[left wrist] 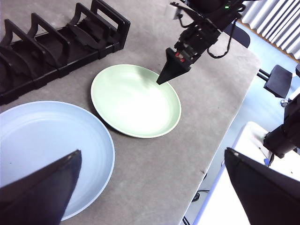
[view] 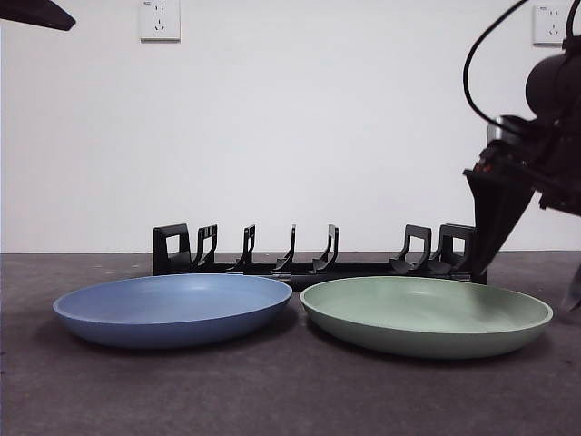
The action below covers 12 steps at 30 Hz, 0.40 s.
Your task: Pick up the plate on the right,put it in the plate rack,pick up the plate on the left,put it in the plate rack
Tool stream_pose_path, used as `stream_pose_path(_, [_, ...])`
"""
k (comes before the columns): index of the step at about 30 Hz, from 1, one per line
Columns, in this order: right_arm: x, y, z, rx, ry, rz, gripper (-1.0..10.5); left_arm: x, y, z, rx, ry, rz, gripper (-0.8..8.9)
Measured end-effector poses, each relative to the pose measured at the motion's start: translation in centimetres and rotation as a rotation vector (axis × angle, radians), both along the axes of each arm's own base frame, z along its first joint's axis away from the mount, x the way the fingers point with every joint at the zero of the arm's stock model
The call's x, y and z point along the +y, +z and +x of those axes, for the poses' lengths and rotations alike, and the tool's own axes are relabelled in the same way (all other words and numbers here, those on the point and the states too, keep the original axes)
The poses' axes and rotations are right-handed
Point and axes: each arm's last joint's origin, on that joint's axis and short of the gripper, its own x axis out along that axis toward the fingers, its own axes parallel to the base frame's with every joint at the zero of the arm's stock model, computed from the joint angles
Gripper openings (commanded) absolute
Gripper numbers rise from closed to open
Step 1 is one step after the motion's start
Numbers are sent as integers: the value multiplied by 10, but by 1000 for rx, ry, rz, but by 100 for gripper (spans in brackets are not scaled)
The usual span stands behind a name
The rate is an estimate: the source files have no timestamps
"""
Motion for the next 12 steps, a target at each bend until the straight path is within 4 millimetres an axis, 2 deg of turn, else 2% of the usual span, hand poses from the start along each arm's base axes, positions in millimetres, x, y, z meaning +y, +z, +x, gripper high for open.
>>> stream_pose_path(2, [0,-4,2,7,0,-1,475,-1,-1,1,3,-4,4,781])
stream_pose_path(6, [1,-8,4,9,2,-1,404,-3,-3,4,-5,-13,22,780])
stream_pose_path(10, [5,-11,5,15,14,0,247,-7,-5,7,-17,-13,59,780])
stream_pose_path(12, [6,-13,5,22,18,1,209,-9,-7,8,-27,-12,86,780])
